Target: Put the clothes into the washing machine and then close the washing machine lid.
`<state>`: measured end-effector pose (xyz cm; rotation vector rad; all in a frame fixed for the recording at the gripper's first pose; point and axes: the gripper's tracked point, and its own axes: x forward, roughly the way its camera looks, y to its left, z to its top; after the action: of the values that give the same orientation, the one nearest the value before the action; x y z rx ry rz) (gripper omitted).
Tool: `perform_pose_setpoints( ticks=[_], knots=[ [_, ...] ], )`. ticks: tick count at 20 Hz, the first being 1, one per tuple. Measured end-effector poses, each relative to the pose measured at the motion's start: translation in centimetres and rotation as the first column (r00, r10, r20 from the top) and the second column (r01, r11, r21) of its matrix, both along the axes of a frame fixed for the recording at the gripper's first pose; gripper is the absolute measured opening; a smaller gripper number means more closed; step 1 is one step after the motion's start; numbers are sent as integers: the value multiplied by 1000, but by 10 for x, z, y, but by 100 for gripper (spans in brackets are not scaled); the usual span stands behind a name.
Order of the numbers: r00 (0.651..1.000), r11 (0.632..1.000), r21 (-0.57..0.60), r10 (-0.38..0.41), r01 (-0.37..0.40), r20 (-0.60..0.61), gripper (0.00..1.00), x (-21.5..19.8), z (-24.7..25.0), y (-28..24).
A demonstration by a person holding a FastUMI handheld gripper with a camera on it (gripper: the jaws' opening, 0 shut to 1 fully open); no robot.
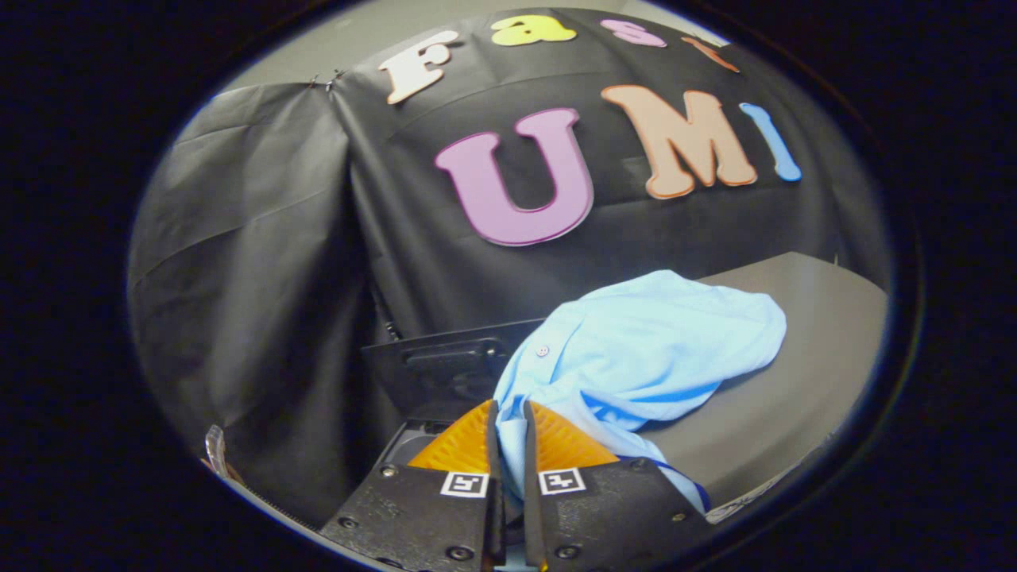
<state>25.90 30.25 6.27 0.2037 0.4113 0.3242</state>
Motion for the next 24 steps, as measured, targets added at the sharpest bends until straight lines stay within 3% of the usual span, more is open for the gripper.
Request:
perform_pose_setpoints(
  ticks=[5, 9, 15, 24],
  knots=[
    [987, 991, -26, 130, -133, -95, 9, 4, -57, 72],
    [968, 987, -4, 159, -163, -195, 60, 10, -106, 97],
    [967, 985, 21, 173, -172, -187, 61, 22, -103, 109],
    [982, 992, 33, 126, -123, -138, 61, 43, -83, 96]
  ],
)
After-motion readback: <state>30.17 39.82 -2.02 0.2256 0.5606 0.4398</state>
